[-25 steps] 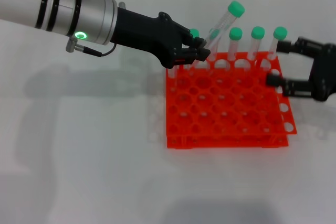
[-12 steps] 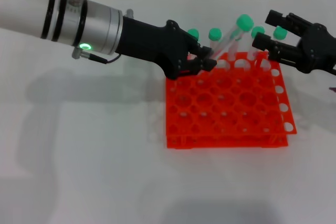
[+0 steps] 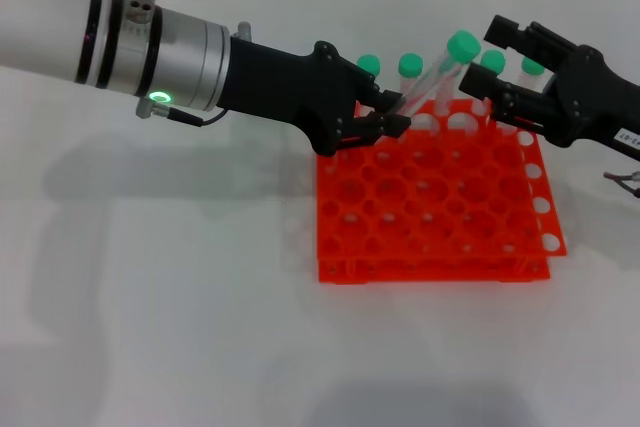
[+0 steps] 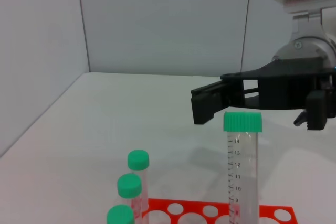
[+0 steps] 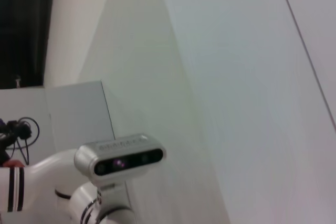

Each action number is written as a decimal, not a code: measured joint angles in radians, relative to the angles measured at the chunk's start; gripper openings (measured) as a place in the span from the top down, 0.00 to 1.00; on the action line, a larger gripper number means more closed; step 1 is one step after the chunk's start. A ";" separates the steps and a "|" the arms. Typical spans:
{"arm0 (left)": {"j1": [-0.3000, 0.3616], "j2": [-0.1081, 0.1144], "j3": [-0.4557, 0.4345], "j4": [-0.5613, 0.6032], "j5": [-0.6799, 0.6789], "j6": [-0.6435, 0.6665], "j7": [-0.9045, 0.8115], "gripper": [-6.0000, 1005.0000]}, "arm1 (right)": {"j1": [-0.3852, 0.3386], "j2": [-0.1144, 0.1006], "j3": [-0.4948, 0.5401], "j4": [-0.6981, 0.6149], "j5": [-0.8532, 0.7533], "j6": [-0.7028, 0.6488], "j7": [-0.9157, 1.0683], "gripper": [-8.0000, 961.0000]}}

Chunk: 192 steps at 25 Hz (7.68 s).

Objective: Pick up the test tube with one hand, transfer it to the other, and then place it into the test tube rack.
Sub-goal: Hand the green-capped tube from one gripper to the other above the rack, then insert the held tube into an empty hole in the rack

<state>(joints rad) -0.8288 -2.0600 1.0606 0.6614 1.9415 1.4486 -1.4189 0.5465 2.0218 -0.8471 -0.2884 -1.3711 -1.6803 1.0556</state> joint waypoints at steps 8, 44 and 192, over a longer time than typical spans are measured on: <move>0.002 -0.004 -0.001 -0.002 -0.008 -0.005 0.015 0.80 | 0.039 0.005 -0.002 0.107 0.042 -0.041 -0.145 0.11; 0.010 -0.016 0.006 0.003 -0.012 -0.007 0.023 0.80 | 0.071 0.006 0.002 0.196 0.055 -0.024 -0.258 0.45; 0.672 -0.023 -0.013 0.225 -0.329 -0.056 0.106 0.11 | 0.295 0.006 -0.263 0.197 0.057 0.411 -0.237 0.70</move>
<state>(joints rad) -0.1565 -2.0831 1.0477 0.8866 1.6123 1.3927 -1.3131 0.8413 2.0279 -1.1106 -0.0918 -1.3142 -1.2692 0.8182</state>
